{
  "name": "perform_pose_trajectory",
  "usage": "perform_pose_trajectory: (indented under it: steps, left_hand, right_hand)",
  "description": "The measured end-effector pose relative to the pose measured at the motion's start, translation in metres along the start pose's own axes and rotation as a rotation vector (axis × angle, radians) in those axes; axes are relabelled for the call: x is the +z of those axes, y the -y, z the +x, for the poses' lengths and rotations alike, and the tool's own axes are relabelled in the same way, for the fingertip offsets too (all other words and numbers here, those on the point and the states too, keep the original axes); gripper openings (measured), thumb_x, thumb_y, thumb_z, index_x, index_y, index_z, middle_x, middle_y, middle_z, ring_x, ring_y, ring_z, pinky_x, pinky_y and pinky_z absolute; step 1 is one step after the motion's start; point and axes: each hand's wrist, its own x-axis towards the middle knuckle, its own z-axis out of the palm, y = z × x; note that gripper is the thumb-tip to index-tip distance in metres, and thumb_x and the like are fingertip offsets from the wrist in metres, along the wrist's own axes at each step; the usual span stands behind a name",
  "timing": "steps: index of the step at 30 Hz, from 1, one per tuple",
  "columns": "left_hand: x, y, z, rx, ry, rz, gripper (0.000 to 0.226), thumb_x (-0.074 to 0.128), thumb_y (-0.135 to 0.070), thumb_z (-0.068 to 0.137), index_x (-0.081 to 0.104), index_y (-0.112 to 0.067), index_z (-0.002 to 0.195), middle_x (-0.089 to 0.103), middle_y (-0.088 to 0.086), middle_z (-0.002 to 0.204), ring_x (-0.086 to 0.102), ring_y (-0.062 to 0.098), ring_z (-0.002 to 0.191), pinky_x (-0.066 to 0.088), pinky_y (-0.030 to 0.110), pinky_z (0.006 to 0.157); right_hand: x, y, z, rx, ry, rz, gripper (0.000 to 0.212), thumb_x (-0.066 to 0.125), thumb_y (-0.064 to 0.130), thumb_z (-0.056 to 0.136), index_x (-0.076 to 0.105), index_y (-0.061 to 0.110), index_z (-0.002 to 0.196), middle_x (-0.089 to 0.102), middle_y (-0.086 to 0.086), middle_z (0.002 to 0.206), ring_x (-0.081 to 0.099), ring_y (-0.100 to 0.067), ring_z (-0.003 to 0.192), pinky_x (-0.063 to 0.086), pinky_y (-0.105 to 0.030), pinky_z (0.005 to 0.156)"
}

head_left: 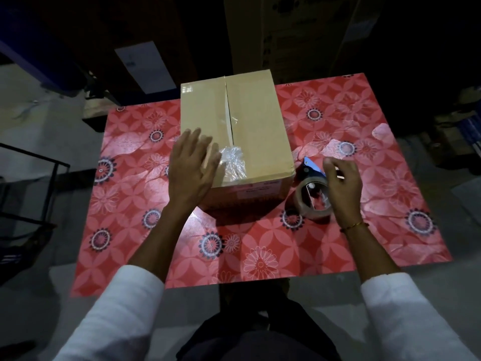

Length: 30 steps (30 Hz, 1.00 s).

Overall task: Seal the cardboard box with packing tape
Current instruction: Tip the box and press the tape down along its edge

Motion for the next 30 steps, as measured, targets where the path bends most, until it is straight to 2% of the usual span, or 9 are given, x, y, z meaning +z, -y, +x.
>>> perform_pose_trajectory:
  steps: [4, 8, 10, 13, 16, 20, 24, 27, 30]
  left_hand:
    - [0.004, 0.004, -0.01, -0.397, -0.155, -0.266, 0.033, 0.053, -0.033, 0.099, 0.068, -0.018, 0.124, 0.05, 0.008, 0.144, 0.042, 0.023, 0.135, 0.04, 0.046, 0.11]
    - [-0.004, 0.002, -0.035, -0.536, -0.006, -0.705, 0.043, 0.05, -0.033, 0.103, 0.051, -0.021, 0.145, 0.05, -0.008, 0.148, 0.048, -0.001, 0.132, 0.04, 0.034, 0.115]
    - [-0.006, 0.003, -0.049, -0.528, 0.103, -0.777, 0.057, 0.057, -0.045, 0.098, 0.04, -0.032, 0.151, 0.04, -0.013, 0.156, 0.046, 0.004, 0.137, 0.038, 0.03, 0.116]
    - [-0.011, 0.003, -0.054, -0.516, 0.201, -0.668, 0.075, 0.064, -0.068, 0.082, 0.031, -0.052, 0.148, 0.032, -0.023, 0.159, 0.046, 0.015, 0.14, 0.039, 0.046, 0.115]
    - [-0.032, -0.005, -0.039, -0.49, 0.126, -0.559, 0.074, 0.063, -0.064, 0.084, 0.041, -0.036, 0.149, 0.042, -0.015, 0.155, 0.045, 0.013, 0.14, 0.04, 0.048, 0.114]
    - [-0.077, -0.014, -0.005, -0.381, 0.077, -0.486, 0.061, 0.055, -0.061, 0.091, 0.047, -0.033, 0.145, 0.055, -0.006, 0.146, 0.059, 0.015, 0.123, 0.051, 0.048, 0.102]
    - [-0.116, -0.022, 0.038, -0.216, 0.002, -0.244, 0.059, 0.055, -0.049, 0.097, 0.039, -0.03, 0.151, 0.074, 0.005, 0.111, 0.067, 0.018, 0.095, 0.052, 0.031, 0.08]
    - [-0.131, -0.026, 0.061, -0.16, -0.025, -0.085, 0.057, 0.05, -0.048, 0.1, 0.037, -0.027, 0.152, 0.061, -0.003, 0.07, 0.052, 0.008, 0.062, 0.037, 0.025, 0.054]
    - [-0.131, -0.029, 0.075, -0.18, -0.061, -0.059, 0.043, 0.047, -0.048, 0.101, 0.057, -0.025, 0.135, 0.07, 0.002, 0.086, 0.065, 0.018, 0.079, 0.039, 0.027, 0.065]
  right_hand:
    - [0.024, 0.041, -0.02, -0.178, 0.166, 0.078, 0.04, 0.056, 0.037, 0.099, 0.061, 0.016, 0.132, 0.055, -0.002, 0.123, 0.058, -0.014, 0.115, 0.049, -0.026, 0.098]
    - [0.05, 0.049, -0.04, -0.259, 0.312, -0.004, 0.069, 0.061, 0.053, 0.088, 0.042, 0.026, 0.149, 0.041, -0.001, 0.148, 0.041, -0.012, 0.139, 0.035, -0.022, 0.112]
    - [0.055, 0.049, -0.047, -0.26, 0.336, -0.055, 0.073, 0.062, 0.057, 0.084, 0.042, 0.03, 0.149, 0.032, -0.002, 0.158, 0.028, -0.012, 0.149, 0.024, -0.016, 0.116]
    - [0.056, 0.055, -0.049, -0.219, 0.277, -0.033, 0.068, 0.062, 0.059, 0.082, 0.05, 0.03, 0.143, 0.036, -0.001, 0.158, 0.029, -0.01, 0.148, 0.025, -0.018, 0.118]
    - [0.055, 0.078, -0.041, -0.262, 0.219, -0.023, 0.06, 0.061, 0.059, 0.086, 0.058, 0.027, 0.137, 0.045, 0.002, 0.15, 0.042, -0.009, 0.139, 0.038, -0.034, 0.115]
    - [0.046, 0.134, -0.022, -0.352, 0.154, -0.185, 0.052, 0.056, 0.062, 0.088, 0.065, 0.029, 0.127, 0.044, 0.008, 0.154, 0.044, -0.01, 0.139, 0.039, -0.027, 0.104]
    - [0.038, 0.197, -0.007, -0.48, 0.119, -0.375, 0.057, 0.045, 0.072, 0.088, 0.069, 0.029, 0.114, 0.067, 0.011, 0.12, 0.062, -0.012, 0.105, 0.051, -0.034, 0.083]
    - [0.037, 0.23, 0.0, -0.527, 0.049, -0.472, 0.061, 0.041, 0.078, 0.086, 0.073, 0.028, 0.103, 0.072, 0.011, 0.101, 0.065, -0.012, 0.089, 0.053, -0.035, 0.073]
    - [0.044, 0.248, 0.01, -0.527, -0.003, -0.566, 0.07, 0.034, 0.088, 0.08, 0.071, 0.029, 0.088, 0.07, 0.009, 0.085, 0.064, -0.016, 0.086, 0.055, -0.036, 0.066]
